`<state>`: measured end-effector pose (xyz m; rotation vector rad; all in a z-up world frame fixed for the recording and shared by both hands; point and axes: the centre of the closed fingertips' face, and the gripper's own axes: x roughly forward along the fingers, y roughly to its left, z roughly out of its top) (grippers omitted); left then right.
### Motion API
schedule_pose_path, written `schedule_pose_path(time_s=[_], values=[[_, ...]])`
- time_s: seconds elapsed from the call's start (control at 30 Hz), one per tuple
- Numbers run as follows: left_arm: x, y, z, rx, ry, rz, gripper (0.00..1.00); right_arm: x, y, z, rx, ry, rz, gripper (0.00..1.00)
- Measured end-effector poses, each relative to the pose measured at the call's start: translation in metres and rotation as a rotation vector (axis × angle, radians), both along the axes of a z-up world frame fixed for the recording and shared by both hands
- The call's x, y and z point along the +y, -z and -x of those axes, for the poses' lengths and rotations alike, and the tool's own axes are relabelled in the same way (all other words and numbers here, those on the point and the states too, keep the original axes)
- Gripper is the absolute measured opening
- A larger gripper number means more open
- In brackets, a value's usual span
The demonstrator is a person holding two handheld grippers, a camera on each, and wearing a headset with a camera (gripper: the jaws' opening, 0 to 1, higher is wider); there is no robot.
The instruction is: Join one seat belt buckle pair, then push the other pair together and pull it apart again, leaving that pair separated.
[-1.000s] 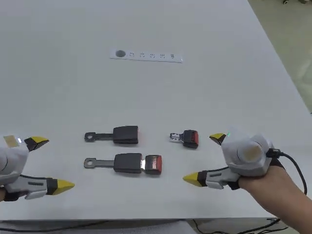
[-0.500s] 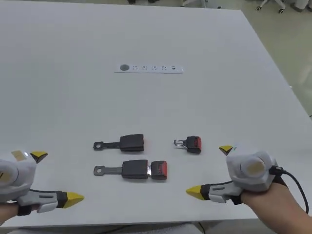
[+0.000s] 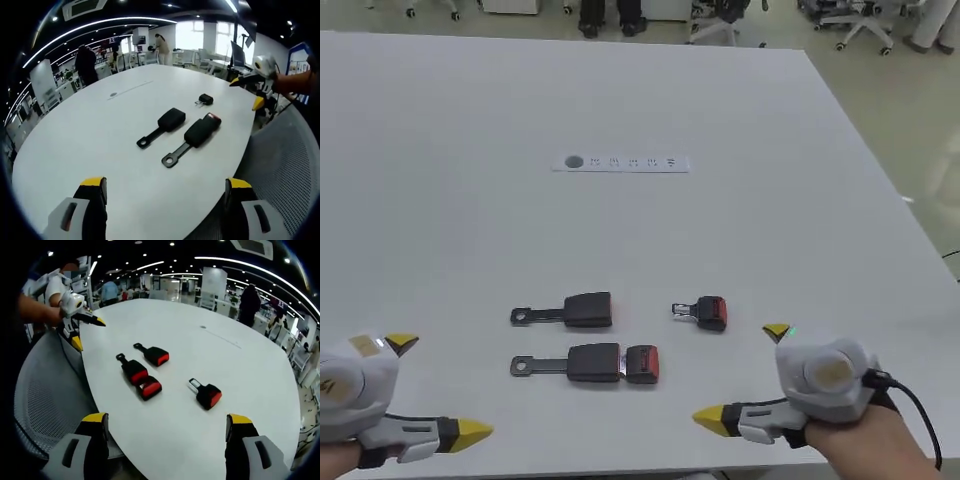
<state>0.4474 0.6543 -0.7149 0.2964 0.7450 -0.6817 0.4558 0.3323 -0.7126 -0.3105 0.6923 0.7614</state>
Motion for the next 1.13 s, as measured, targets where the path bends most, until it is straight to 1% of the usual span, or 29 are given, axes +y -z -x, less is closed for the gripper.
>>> schedule_pose_path(time_s=[0.13,0.2,0.33,0.5,0.73,0.9,1.03,1.1,1.13], values=[[-0.004,0.001,-0.002,-0.004,0.001,-0.006,1.00,0.002,0.001,0.000,0.003,-0.011,0.003,0.99],[-0.007,0.002,-0.003,-0.007,0.003,-0.008,1.00,0.004,0.000,0.001,0.001,-0.012,0.004,0.98],[-0.007,0.001,-0.004,-0.014,-0.002,0.004,1.00,0.004,-0.003,-0.003,-0.007,-0.002,0.000,0.98],[-0.008,-0.001,-0.005,-0.010,-0.007,0.011,1.00,0.002,-0.004,-0.006,-0.010,0.007,-0.001,0.98],[-0.010,-0.004,-0.001,-0.003,-0.013,0.010,1.00,-0.002,-0.004,-0.005,-0.011,0.016,-0.002,0.98],[-0.010,-0.005,0.002,-0.001,-0.027,0.018,1.00,-0.002,-0.004,-0.002,-0.010,0.013,-0.002,0.98],[-0.005,-0.001,0.002,0.000,-0.034,0.019,1.00,-0.002,-0.005,-0.001,-0.012,0.012,-0.006,0.97],[-0.008,0.000,0.005,0.004,-0.019,0.011,1.00,-0.002,-0.006,-0.001,-0.016,0.010,-0.007,0.97],[-0.011,0.000,0.008,0.004,-0.006,-0.001,1.00,-0.002,-0.006,-0.002,-0.017,0.010,-0.010,0.97]])
